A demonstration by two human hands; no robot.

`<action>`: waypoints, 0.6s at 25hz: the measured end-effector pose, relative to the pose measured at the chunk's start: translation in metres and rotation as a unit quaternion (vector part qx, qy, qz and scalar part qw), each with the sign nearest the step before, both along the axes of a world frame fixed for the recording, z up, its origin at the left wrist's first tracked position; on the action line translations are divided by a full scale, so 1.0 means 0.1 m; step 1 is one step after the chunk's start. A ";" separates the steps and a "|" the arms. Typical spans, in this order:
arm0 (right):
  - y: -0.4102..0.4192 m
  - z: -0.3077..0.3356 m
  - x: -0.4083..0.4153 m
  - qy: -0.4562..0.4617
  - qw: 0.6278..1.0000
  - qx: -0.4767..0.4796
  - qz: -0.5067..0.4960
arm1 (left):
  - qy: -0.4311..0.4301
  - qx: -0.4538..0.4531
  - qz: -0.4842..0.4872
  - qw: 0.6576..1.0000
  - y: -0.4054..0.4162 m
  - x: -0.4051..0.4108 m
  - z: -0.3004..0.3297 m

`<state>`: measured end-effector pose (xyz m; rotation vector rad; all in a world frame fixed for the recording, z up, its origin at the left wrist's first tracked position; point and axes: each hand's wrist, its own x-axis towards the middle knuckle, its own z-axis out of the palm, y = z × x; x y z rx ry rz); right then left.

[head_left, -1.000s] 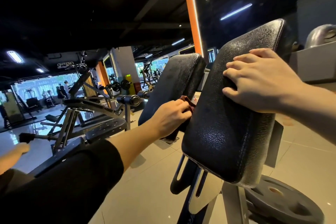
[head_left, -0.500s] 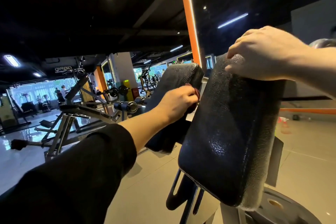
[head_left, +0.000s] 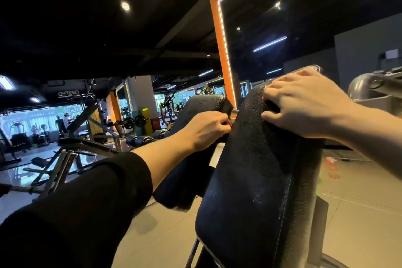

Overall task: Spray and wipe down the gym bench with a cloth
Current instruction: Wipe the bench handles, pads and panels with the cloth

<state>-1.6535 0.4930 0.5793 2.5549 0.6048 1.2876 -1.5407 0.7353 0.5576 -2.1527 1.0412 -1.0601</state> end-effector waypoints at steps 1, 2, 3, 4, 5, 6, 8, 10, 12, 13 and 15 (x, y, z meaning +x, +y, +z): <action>0.00 0.00 0.01 -0.002 1.000 0.000 0.003 | -0.023 -0.041 0.018 0.999 -0.09 0.00 0.14; 0.00 -0.01 0.01 -0.001 1.000 0.000 0.006 | -0.034 -0.099 0.028 0.994 -0.18 -0.02 0.23; 0.00 -0.01 0.00 -0.003 1.000 0.001 0.010 | -0.035 -0.130 0.036 0.990 -0.26 -0.04 0.25; 0.00 -0.01 0.00 -0.004 1.000 0.001 0.011 | -0.020 -0.127 0.021 0.991 -0.33 -0.05 0.19; -0.01 0.00 0.00 -0.005 1.000 0.003 0.010 | 0.007 -0.092 0.002 0.996 -0.34 -0.09 0.10; 0.00 -0.01 -0.01 -0.006 1.000 0.006 0.011 | 0.028 -0.036 -0.006 0.999 -0.27 -0.08 0.04; 0.01 -0.03 0.00 -0.018 1.000 0.012 0.017 | -0.004 0.031 0.007 0.999 -0.15 -0.05 0.22; 0.01 -0.04 0.01 -0.019 0.999 0.023 0.022 | -0.067 -0.069 -0.005 0.995 -0.21 0.03 0.49; 0.00 -0.04 0.01 -0.015 0.999 0.032 0.022 | -0.030 -0.110 0.008 0.993 -0.33 0.15 0.56; -0.01 -0.04 0.01 -0.013 0.999 0.034 0.023 | 0.009 -0.086 0.023 0.996 -0.36 0.22 0.51; -0.02 -0.05 0.01 -0.003 0.999 0.031 0.024 | 0.035 -0.064 0.061 0.995 -0.33 0.35 0.37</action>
